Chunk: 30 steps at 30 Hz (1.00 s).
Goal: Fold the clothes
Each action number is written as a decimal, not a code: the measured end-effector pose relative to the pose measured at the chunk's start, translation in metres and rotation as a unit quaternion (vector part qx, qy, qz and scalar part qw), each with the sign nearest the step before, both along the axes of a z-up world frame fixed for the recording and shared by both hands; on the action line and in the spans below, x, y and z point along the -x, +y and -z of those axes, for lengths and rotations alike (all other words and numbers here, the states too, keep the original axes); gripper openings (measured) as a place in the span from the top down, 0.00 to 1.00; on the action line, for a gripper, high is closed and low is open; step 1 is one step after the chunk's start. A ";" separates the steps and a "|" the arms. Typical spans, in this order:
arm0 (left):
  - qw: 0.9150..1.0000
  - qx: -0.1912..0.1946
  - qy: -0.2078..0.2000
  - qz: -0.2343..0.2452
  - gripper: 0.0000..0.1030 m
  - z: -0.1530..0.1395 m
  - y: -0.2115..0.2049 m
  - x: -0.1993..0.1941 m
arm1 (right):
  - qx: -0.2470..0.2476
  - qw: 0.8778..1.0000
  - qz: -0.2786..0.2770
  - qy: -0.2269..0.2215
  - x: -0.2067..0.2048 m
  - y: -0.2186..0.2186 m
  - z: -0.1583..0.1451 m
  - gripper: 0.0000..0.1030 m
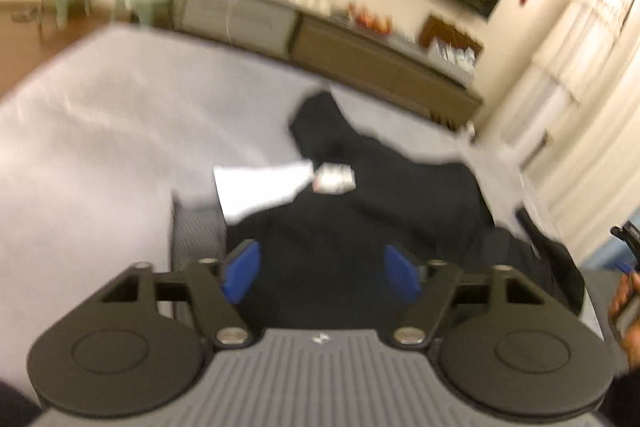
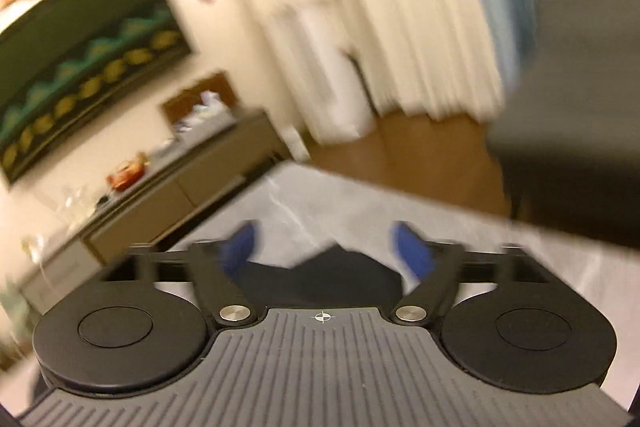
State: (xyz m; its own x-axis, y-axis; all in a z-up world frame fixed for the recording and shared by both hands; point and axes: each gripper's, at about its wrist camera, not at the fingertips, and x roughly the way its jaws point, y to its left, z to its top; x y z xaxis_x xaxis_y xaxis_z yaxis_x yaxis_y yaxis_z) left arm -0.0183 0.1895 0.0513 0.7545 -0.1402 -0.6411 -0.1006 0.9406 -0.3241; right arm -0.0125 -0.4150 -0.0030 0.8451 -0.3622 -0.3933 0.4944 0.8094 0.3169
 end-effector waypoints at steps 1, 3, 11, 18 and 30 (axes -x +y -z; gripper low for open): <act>1.000 -0.002 0.001 -0.006 0.25 -0.002 0.002 -0.012 | 0.020 0.999 -0.028 0.004 -0.005 0.016 -0.005 0.06; 1.000 0.000 0.012 -0.017 0.18 0.008 0.010 -0.033 | 0.042 0.994 -0.100 0.024 -0.020 0.052 -0.008 0.06; 0.995 -0.001 0.085 0.058 0.17 0.061 -0.011 -0.124 | 0.142 0.922 -0.344 0.104 -0.111 0.230 -0.003 0.05; 0.988 0.007 0.103 0.112 0.79 0.103 -0.029 -0.138 | 0.262 0.808 -0.492 0.190 -0.198 0.379 -0.007 0.02; 0.993 0.008 0.032 0.114 0.96 0.075 -0.022 -0.109 | 0.280 0.760 -0.502 0.302 -0.288 0.464 0.016 0.98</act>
